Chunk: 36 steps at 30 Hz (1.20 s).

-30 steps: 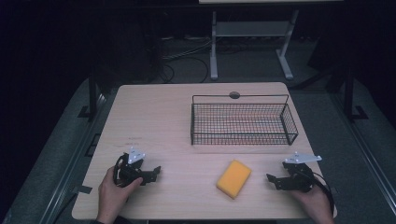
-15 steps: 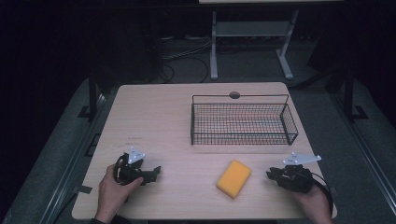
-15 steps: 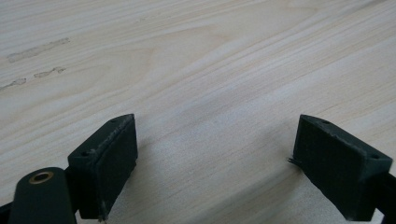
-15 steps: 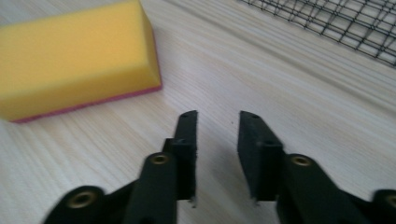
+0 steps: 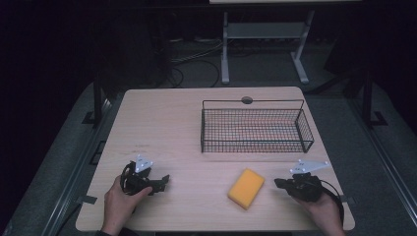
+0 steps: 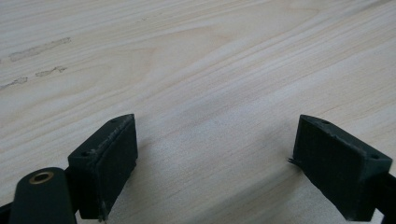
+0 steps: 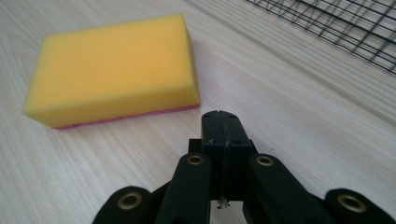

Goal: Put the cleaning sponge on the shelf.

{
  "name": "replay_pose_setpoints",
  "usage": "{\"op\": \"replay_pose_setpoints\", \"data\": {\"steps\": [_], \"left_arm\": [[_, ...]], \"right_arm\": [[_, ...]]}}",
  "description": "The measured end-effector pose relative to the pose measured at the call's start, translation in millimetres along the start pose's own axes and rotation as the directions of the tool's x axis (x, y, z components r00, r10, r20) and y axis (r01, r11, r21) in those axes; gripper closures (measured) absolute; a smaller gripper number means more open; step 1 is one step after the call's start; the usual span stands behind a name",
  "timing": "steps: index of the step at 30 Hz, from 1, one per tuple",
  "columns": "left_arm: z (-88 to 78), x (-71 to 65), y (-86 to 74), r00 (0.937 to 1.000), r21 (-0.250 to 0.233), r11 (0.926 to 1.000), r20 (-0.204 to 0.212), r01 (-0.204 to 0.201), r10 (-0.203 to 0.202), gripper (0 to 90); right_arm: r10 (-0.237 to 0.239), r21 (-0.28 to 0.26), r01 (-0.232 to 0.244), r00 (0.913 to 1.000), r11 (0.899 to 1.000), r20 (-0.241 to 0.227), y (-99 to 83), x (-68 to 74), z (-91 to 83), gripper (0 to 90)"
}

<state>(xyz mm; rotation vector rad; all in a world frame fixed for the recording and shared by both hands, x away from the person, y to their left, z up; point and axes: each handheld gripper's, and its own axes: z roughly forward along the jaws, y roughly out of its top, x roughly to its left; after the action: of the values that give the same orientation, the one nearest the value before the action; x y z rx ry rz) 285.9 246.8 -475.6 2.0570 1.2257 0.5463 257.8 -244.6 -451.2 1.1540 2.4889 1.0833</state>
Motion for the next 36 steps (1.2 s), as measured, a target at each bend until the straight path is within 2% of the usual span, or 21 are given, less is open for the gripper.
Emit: {"op": "replay_pose_setpoints", "data": {"steps": [19,36], "left_arm": [[-0.1,-0.1,-0.1,1.0000,0.000,1.0000,-0.001,0.000,0.000,12.9],[-0.2,-0.1,-0.2,1.0000,0.000,1.0000,-0.001,0.000,0.000,12.9]], "right_arm": [[-0.048,0.014,0.049,0.9973,0.999,-0.055,13.3,7.9,20.5,89.5],[-0.063,0.026,0.064,0.9956,0.998,-0.070,25.2,10.3,31.2,89.5]]}}
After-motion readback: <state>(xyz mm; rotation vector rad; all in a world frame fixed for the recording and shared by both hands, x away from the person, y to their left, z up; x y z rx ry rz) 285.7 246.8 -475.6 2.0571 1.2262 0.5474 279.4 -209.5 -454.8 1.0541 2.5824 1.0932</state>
